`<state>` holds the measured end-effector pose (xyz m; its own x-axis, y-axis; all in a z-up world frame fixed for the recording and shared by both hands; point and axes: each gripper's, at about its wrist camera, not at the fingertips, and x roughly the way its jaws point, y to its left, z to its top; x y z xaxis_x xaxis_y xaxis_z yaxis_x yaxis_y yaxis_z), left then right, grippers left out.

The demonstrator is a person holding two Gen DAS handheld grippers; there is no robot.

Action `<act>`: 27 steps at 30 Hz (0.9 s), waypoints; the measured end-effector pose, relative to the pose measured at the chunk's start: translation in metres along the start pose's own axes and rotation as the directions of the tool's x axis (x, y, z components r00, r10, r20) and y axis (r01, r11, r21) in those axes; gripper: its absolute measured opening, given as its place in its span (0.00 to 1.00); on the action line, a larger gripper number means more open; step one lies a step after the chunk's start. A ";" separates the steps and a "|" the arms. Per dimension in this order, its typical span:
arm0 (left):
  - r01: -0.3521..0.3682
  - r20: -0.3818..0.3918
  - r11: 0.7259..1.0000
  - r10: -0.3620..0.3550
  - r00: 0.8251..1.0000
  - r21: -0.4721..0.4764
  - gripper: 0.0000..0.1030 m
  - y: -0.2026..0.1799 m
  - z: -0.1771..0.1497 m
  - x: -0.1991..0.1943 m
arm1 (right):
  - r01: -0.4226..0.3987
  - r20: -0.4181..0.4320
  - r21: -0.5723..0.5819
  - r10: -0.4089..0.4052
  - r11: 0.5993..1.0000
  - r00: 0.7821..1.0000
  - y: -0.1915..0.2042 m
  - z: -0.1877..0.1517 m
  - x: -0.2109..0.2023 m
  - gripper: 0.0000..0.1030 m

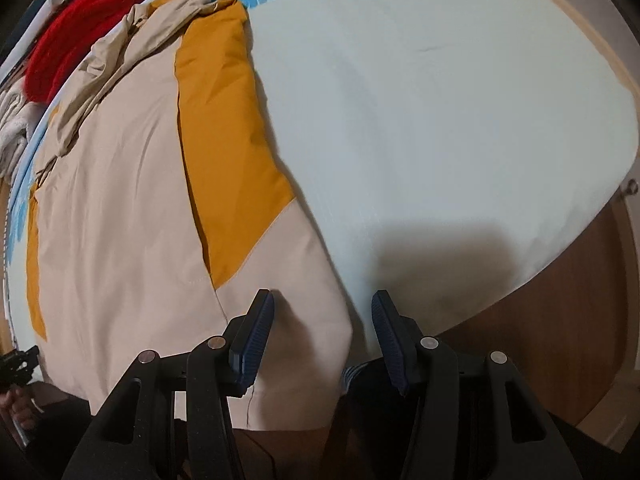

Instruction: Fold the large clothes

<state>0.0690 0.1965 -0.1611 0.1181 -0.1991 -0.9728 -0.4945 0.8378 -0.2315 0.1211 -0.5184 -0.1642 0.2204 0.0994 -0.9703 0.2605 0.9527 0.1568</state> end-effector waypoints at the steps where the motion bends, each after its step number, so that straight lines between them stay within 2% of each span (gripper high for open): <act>1: -0.007 -0.001 1.000 0.007 1.000 0.011 0.33 -0.002 -0.001 0.001 | 0.007 0.001 -0.010 -0.007 1.000 1.000 0.001 -0.001 0.000 0.51; 3: -0.026 0.004 0.998 0.025 1.000 0.049 0.32 -0.007 -0.003 0.002 | 0.009 0.001 -0.015 -0.009 1.000 1.000 0.002 -0.004 0.000 0.51; 4: -0.028 0.014 0.997 0.027 1.000 0.076 0.12 -0.011 -0.004 0.001 | 0.009 0.000 -0.019 -0.009 1.000 1.000 0.002 -0.005 -0.001 0.50; 5: -0.025 0.014 0.995 0.023 1.000 0.094 0.04 -0.014 -0.006 0.000 | 0.010 0.003 -0.026 -0.010 1.000 1.000 0.003 -0.007 -0.001 0.42; 6: -0.023 0.024 0.994 0.021 1.000 0.105 0.04 -0.020 -0.006 -0.001 | -0.002 0.006 -0.035 0.002 0.999 1.000 0.004 -0.009 -0.003 0.14; 7: -0.029 0.044 0.992 0.024 0.999 0.126 0.03 -0.024 -0.010 -0.007 | -0.013 0.007 -0.042 0.013 0.999 1.000 0.010 -0.007 -0.003 0.07; 9: -0.023 0.076 0.989 0.012 0.997 0.148 0.02 -0.028 -0.015 -0.019 | -0.049 0.027 -0.037 0.050 0.998 0.998 0.012 -0.009 -0.011 0.03; 12: 0.022 0.086 0.990 -0.034 0.996 0.141 0.02 -0.028 -0.024 -0.029 | -0.114 0.100 0.003 0.113 0.993 0.988 0.007 -0.010 -0.035 0.02; 15: 0.015 0.034 0.992 -0.019 0.999 0.124 0.03 -0.022 -0.026 -0.016 | -0.160 0.145 0.050 0.151 0.986 0.978 -0.004 -0.013 -0.048 0.03; 17: -0.010 0.017 0.994 0.008 1.000 0.108 0.07 -0.022 -0.021 -0.006 | -0.132 0.124 0.051 0.125 0.990 0.984 -0.006 -0.014 -0.042 0.04; 19: -0.010 0.002 0.997 0.010 1.000 0.082 0.10 -0.018 -0.016 -0.001 | -0.092 0.086 0.047 0.088 0.995 0.992 -0.004 -0.014 -0.028 0.09; 22: -0.027 0.001 0.996 0.027 1.000 0.083 0.13 -0.020 -0.015 0.004 | -0.030 0.010 0.031 0.030 0.999 1.000 0.003 -0.014 -0.002 0.29; 27: -0.078 0.031 0.991 0.075 0.997 0.112 0.14 -0.034 -0.018 0.009 | 0.012 0.012 -0.044 -0.012 0.999 1.000 0.012 -0.019 0.000 0.31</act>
<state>0.0713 0.1568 -0.1619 0.1075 -0.1197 -0.9870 -0.4029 0.9023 -0.1533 0.1060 -0.5019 -0.1660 0.2288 0.0850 -0.9698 0.2215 0.9655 0.1368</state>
